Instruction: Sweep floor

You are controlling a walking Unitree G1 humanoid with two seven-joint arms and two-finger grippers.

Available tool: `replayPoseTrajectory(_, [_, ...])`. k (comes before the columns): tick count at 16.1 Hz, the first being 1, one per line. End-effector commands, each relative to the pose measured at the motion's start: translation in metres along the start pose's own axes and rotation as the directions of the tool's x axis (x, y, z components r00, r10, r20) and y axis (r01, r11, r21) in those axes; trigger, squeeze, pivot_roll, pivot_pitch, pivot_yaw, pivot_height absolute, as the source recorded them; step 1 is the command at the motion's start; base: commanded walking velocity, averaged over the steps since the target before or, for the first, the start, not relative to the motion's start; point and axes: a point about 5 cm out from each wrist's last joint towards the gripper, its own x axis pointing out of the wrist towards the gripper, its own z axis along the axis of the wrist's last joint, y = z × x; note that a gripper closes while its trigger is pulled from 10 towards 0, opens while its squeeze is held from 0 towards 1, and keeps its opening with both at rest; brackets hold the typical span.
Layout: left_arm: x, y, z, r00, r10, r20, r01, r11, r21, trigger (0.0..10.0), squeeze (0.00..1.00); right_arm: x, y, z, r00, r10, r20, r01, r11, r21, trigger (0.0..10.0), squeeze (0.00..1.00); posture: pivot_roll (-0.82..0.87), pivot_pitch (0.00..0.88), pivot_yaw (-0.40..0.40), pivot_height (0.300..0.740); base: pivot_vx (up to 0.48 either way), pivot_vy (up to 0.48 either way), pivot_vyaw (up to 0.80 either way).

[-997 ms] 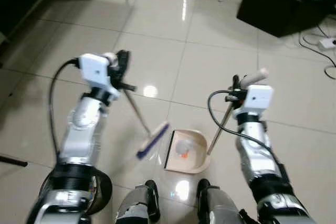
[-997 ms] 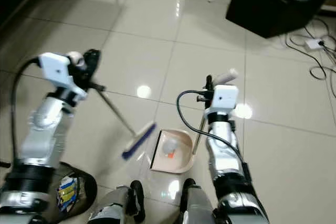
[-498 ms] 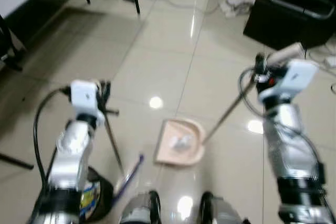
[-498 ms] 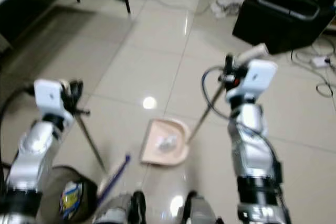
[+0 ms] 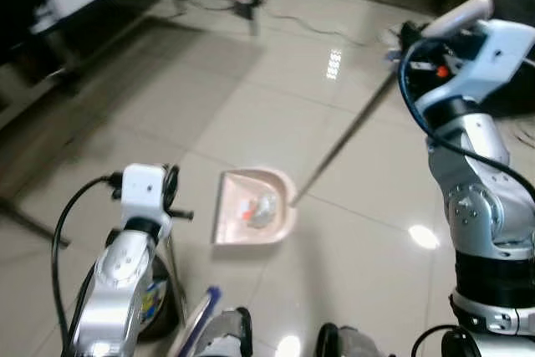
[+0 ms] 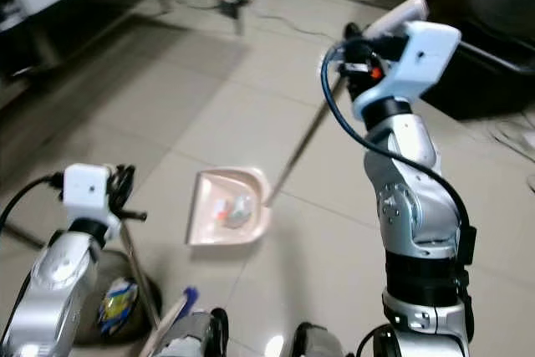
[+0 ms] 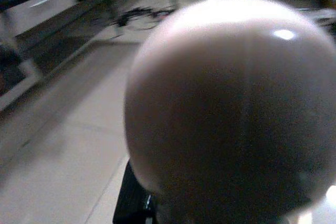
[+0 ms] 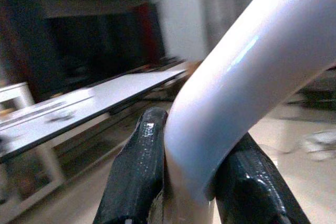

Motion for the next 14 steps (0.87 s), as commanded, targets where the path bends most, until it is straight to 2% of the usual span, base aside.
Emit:
replayPoseTrajectory(1, [-0.005,0.004,-0.002,0.999,0.030,-0.018,-0.029,0.999,0.043,10.0,0.00,0.002,0.012,0.011,0.998,0.064,0.024,-0.064,0.998,0.017,10.0,0.00,0.02,0.089,0.046,0.740,0.000,0.000,0.80])
replayPoseTrajectory(4, [-0.009,-0.001,0.001,1.000,0.010,-0.020,-0.009,0.997,0.070,10.0,0.00,0.003,0.013,0.014,0.997,0.072,-0.001,-0.072,0.997,0.014,10.0,0.00,0.02,0.088,0.041,0.740,0.000,0.000,0.80])
replayPoseTrajectory(7, [-0.011,-0.016,0.011,0.999,-0.040,0.018,0.039,0.998,0.051,10.0,0.00,0.005,0.014,0.018,0.998,0.059,0.009,-0.059,0.998,0.008,10.0,0.00,0.02,0.085,0.042,0.740,0.000,0.000,0.80])
replayPoseTrajectory(14, [-0.013,-0.022,0.012,0.997,-0.069,0.018,0.067,0.996,0.065,10.0,0.00,0.012,0.014,0.039,0.996,0.046,0.079,-0.047,0.999,0.010,10.0,0.00,0.02,0.077,0.038,0.740,0.000,0.000,0.80])
